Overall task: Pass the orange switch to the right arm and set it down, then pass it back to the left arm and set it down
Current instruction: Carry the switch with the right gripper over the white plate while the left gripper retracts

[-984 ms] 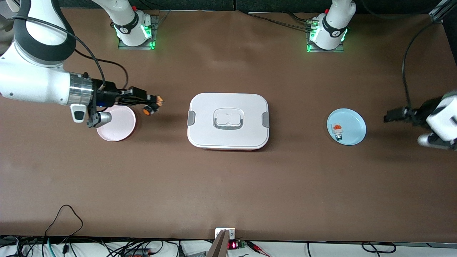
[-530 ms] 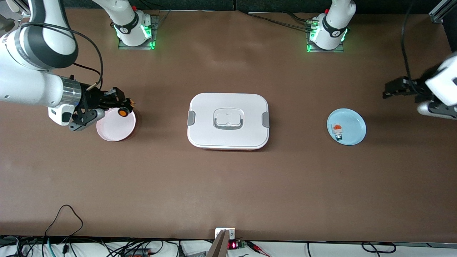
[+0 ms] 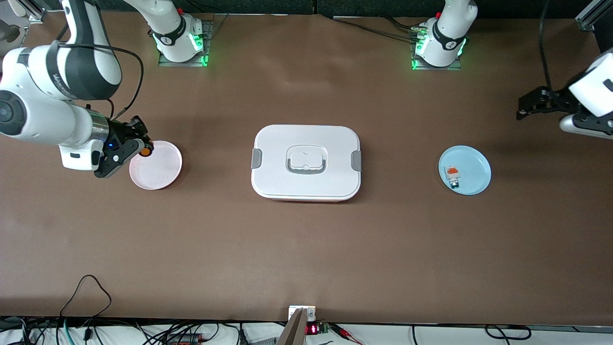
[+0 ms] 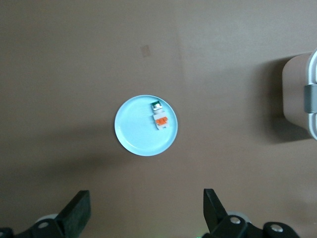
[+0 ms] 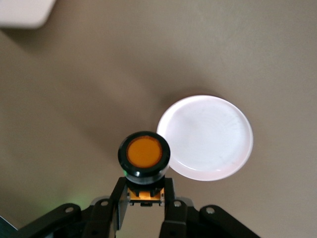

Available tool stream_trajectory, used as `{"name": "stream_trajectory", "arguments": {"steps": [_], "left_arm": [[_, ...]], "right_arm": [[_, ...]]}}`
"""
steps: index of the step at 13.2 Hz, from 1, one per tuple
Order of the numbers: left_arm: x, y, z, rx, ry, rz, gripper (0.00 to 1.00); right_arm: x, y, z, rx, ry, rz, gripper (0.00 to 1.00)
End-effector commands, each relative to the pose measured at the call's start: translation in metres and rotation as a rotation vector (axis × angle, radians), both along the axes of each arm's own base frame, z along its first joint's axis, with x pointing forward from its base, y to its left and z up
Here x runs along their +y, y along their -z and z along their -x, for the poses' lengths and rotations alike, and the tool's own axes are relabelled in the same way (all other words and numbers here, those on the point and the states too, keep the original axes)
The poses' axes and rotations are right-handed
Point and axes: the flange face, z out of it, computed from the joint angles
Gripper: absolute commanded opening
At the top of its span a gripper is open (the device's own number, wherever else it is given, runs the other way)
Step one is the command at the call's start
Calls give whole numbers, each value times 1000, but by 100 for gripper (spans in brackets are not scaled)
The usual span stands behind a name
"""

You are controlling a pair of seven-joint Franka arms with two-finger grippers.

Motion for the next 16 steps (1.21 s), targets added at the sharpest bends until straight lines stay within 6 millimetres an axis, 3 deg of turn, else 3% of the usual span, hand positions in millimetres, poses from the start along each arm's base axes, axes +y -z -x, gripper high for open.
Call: {"name": "stream_trajectory", "arguments": {"steps": [1,6,9,12,16], "left_arm": [[3,-1,20,-19,26,2,100],[-3,-7,20,-46,28,-10,100],[-2,-17,27,-58,18,0,100],[-14,-34,39,-82,-47,-4,100],[-19,-23,30,-66,-74,23,100]], "right_arm": [[-19,15,0,-9,-160,25,18],[-58,53,-8,-38,-457,-22,18],[-61,79,-10,-43,-576,-44,18],[-64,110,3,-38,-619,-54,18],[-61,150,16,-70,-641,-50,18]]}}
